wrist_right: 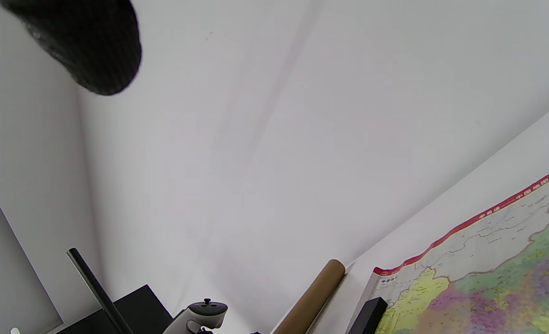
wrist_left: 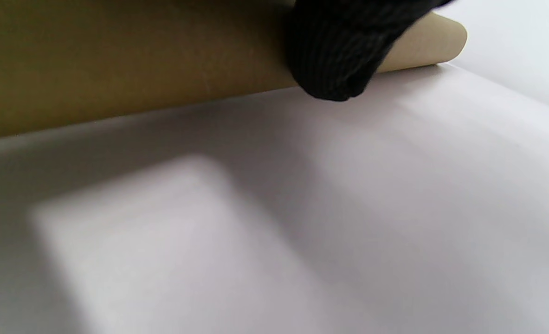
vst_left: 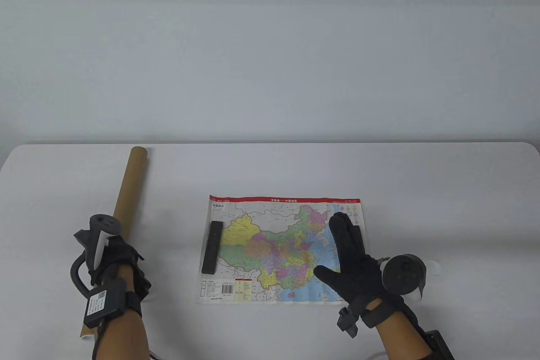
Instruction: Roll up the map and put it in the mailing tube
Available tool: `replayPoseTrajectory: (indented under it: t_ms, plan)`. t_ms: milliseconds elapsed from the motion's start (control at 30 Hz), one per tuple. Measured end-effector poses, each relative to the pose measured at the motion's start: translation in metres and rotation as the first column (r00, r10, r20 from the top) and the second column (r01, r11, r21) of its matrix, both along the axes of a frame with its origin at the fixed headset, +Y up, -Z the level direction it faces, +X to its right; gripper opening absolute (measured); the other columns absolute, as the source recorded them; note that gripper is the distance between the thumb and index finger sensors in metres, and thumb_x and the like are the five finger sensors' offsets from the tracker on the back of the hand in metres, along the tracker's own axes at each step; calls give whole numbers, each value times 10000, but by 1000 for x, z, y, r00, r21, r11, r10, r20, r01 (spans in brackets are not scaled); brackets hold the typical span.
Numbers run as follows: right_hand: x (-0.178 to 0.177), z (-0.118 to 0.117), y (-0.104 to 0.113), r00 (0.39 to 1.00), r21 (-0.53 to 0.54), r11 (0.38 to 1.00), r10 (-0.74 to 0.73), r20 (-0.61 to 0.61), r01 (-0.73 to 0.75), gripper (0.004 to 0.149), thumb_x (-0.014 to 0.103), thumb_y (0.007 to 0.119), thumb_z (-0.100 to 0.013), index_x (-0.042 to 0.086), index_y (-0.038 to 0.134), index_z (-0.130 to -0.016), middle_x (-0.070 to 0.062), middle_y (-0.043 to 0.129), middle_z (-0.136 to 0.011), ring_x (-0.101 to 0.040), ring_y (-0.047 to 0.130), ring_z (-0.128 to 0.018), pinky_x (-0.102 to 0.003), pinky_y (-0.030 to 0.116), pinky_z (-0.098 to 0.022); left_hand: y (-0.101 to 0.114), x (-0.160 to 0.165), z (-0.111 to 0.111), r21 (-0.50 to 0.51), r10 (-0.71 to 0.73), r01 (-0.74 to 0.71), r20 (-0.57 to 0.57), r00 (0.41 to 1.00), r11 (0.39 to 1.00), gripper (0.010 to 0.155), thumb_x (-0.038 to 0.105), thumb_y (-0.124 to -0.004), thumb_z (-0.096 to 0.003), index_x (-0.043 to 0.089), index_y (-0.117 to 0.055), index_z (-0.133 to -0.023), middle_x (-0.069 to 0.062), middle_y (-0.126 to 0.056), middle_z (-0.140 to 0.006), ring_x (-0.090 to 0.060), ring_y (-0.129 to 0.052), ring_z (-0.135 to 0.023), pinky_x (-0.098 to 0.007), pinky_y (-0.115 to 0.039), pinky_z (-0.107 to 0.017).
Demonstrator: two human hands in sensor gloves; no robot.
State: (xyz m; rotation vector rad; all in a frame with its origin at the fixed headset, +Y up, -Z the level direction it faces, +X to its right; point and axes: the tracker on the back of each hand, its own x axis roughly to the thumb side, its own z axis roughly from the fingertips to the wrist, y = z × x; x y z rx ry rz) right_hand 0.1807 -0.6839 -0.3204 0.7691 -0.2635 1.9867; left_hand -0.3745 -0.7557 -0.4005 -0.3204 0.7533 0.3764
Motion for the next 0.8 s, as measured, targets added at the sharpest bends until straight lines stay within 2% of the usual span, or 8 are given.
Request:
replayPoseTrajectory:
  t_ms: [167, 300, 533, 600, 700, 767, 800]
  plan:
    - [-2, 1, -1, 1000, 0, 1000, 15, -11, -15, 951, 592, 767, -558, 107, 189, -1138, -273, 144, -1134, -638, 233, -977, -712, 307, -625, -4, 5, -1, -4, -51, 51, -4, 999, 999, 842, 411, -841, -494, 391, -229, -1072, -57, -466, -1130, -363, -686, -990, -466, -651, -782]
    - [-3, 1, -1, 1000, -3, 1000, 17, -16, -17, 949, 590, 768, -558, 103, 197, -1138, -278, 158, -1134, -643, 248, -976, -716, 318, -623, -7, 8, -1, -28, -75, 76, 8, 997, 997, 833, 448, -794, -506, 384, -182, -1068, -49, -433, -1137, -341, -655, -1023, -467, -615, -799]
    - [-3, 1, -1, 1000, -1, 1000, 25, -13, -25, 944, 587, 770, -558, 104, 203, -1139, -282, 166, -1135, -642, 254, -976, -715, 319, -624, -5, 7, 1, -10, -31, 31, 3, 1000, 999, 878, 525, -805, -487, 387, -159, -1066, -36, -387, -1152, -357, -600, -1058, -490, -577, -806]
    - [-3, 0, -2, 999, -4, 999, 32, -12, -32, 945, 586, 773, -557, 104, 208, -1140, -282, 169, -1135, -643, 254, -976, -715, 318, -624, 1, 8, 3, 24, -43, 43, -15, 999, 999, 892, 550, -816, -476, 395, -167, -1069, -27, -349, -1160, -375, -521, -1085, -517, -519, -816]
    - [-8, 0, -4, 998, -11, 997, 70, 5, -70, 933, 577, 775, -561, 93, 230, -1144, -286, 187, -1137, -647, 274, -974, -716, 327, -623, 19, 17, 3, 35, -71, 70, 30, 997, 997, 895, 567, -816, -472, 414, -167, -1070, -4, -306, -1168, -374, -421, -1116, -532, -452, -831]
    - [-16, -2, -7, 993, -42, 992, 121, 12, -120, 927, 565, 782, -565, 92, 237, -1147, -282, 193, -1141, -648, 279, -975, -714, 325, -629, 38, 30, 2, 95, -51, 41, 105, 993, 995, 871, 563, -822, -471, 419, -215, -1078, -8, -313, -1167, -380, -418, -1112, -532, -455, -827]
    - [-22, -3, -7, 989, -66, 987, 148, 27, -146, 918, 555, 785, -566, 93, 247, -1149, -276, 196, -1143, -643, 280, -980, -711, 324, -634, 49, 43, 2, 158, -64, 39, 154, 986, 987, 864, 558, -829, -468, 412, -239, -1082, -14, -333, -1164, -378, -449, -1103, -528, -471, -824]
